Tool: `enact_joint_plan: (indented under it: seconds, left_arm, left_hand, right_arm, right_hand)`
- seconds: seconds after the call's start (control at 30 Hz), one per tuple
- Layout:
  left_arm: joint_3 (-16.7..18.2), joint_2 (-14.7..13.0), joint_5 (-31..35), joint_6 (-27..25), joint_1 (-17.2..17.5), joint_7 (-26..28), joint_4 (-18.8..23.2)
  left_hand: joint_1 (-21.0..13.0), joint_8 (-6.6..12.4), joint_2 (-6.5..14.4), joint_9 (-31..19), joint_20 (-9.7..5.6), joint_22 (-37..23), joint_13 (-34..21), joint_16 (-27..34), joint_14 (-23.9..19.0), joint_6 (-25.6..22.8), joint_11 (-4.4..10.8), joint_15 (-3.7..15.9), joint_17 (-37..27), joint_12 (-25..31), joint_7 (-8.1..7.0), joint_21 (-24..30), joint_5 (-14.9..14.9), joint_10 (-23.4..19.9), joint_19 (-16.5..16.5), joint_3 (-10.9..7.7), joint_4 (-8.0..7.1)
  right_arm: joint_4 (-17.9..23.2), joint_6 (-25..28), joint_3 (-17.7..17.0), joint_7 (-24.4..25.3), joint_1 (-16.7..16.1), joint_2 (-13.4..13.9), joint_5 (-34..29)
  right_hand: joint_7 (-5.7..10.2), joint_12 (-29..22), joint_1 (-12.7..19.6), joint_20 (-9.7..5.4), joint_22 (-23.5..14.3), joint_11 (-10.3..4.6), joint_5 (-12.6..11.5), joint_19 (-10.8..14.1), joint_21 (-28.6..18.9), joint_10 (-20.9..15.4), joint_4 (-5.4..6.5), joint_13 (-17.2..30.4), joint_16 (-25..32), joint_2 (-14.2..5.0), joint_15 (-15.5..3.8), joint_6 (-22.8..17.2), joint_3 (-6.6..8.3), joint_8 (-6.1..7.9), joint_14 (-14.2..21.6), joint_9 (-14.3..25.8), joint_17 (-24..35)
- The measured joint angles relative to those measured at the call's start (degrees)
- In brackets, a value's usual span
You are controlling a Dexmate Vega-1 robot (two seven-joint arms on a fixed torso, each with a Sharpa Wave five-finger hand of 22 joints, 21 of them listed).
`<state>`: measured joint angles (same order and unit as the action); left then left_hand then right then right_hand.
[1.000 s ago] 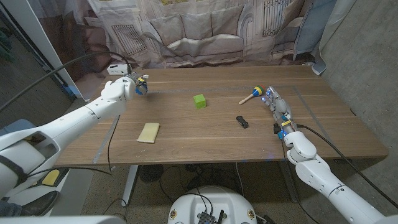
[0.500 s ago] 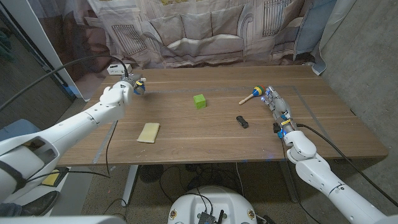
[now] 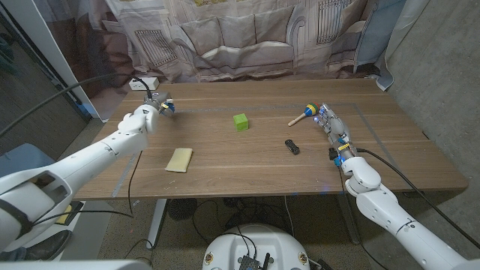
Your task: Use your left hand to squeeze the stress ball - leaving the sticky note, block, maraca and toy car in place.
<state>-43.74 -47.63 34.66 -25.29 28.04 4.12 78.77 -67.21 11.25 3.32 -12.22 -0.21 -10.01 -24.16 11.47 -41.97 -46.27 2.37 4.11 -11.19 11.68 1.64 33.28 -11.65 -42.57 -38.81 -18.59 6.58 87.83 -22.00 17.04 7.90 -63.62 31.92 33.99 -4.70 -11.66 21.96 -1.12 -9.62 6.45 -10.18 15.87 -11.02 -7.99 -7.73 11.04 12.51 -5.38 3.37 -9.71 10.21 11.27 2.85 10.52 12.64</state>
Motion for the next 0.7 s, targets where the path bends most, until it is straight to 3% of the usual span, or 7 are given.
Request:
enact_joint_plan:
  seconds: [0.7]
  left_arm:
    - [-0.49,0.63,-2.75,0.89,0.24,3.44,-3.79]
  left_hand:
    - [0.44,-0.46,-0.47,0.25,0.63,0.00,0.26,-0.24,3.62,2.24,-0.72,-0.51,-0.43,-0.26,0.31,-1.34,0.00,2.36,2.68,0.42,0.87]
  right_arm:
    - [-0.33,0.68,0.43,0.00,0.98,0.14,-0.50]
  right_hand:
    - [0.00,0.00,0.00,0.00,0.00,0.00,0.00,0.00,0.00,0.00,0.00,0.00,0.00,0.00,0.00,0.00,0.00,0.00,0.00,0.00,0.00]
